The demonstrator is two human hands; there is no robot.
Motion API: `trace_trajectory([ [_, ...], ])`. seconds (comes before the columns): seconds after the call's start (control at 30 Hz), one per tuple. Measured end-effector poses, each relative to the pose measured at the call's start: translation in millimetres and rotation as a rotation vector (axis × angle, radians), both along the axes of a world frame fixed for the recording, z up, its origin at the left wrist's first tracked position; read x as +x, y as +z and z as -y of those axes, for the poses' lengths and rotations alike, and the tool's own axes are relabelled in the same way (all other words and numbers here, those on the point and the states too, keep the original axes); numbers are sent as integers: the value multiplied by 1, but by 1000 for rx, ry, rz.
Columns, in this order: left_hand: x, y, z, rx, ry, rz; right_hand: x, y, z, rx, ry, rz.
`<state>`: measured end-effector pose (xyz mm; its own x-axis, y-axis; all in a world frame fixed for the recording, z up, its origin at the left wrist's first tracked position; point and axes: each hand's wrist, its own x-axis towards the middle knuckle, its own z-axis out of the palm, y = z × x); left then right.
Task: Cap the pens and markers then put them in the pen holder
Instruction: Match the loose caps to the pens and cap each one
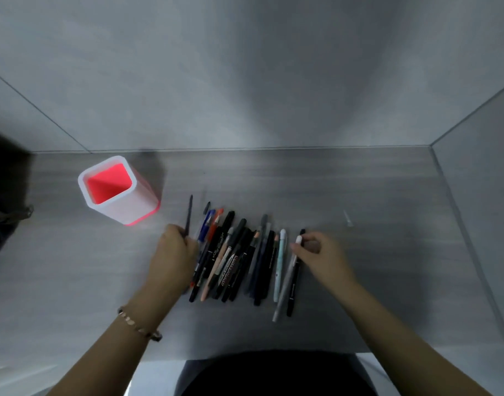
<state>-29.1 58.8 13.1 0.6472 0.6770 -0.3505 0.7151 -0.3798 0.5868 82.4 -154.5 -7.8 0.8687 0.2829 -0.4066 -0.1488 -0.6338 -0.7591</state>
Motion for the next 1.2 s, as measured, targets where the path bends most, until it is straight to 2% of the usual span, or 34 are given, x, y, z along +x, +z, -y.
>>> trace_trajectory([
  [0.07, 1, 13, 26, -103, -43, 64, 2, -1, -3, -61, 29, 41],
  [0.17, 1, 24, 56, -280, -74, 165, 22, 1, 3, -114, -48, 141],
  [0.27, 1, 29, 73, -484, -17, 208, 58, -4, 21, -319, -141, 294],
  [0.37, 2, 35, 81, -574, -27, 218, 81, -16, 36, -464, -121, 264],
  [0.43, 2, 39, 82, -604, -37, 210, 83, -22, 37, -454, -82, 230],
  [0.53, 2, 47, 83, -689, 10, 207, 77, -23, 38, -362, -82, 236],
  [0.6, 1, 51, 85, -760, 54, 212, 66, -9, 31, -200, -78, 162],
  [0.7, -1, 55, 88, -820, 90, 219, 38, 25, 16, 188, -79, -35],
  [0.9, -8, 61, 94, -839, 63, 217, 2, 64, 15, 730, -240, -524],
  [1.03, -12, 65, 92, -800, 53, 242, 1, 66, 16, 825, -274, -592],
  [1.2, -15, 72, 90, -736, 14, 296, 0, 70, 20, 776, -225, -552],
])
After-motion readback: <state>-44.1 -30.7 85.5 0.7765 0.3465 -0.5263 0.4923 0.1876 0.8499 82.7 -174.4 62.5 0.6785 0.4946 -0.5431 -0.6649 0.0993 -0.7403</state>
